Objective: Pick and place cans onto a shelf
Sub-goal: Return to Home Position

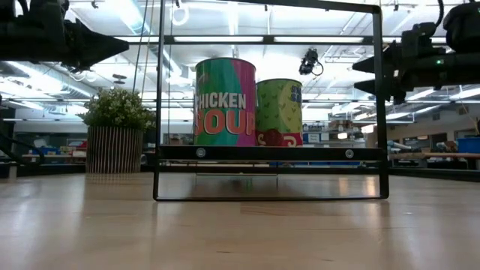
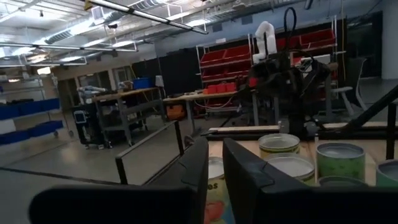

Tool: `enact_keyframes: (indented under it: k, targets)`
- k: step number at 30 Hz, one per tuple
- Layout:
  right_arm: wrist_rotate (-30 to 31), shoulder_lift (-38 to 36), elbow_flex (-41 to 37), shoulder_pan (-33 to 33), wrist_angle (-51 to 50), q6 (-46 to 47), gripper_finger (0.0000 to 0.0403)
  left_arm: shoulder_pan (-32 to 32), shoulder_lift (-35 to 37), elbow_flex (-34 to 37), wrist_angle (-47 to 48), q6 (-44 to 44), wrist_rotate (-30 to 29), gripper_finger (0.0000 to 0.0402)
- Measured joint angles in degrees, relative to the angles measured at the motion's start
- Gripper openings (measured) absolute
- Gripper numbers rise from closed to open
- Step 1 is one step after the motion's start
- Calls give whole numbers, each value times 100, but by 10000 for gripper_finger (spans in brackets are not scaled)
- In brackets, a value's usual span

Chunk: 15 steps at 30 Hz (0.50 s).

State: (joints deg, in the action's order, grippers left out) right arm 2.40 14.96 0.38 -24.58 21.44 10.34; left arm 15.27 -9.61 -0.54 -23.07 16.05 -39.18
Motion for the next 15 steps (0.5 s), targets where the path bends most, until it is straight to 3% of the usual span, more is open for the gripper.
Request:
enact_keyframes:
  k: [5, 15]
  targets:
    - [717, 0, 0, 0, -9, 174, 361, -4, 0, 2, -31, -241, 0, 52]
    - [697, 0, 0, 0, -10, 161, 361, -4, -2, 2, -15, -37, -2, 56]
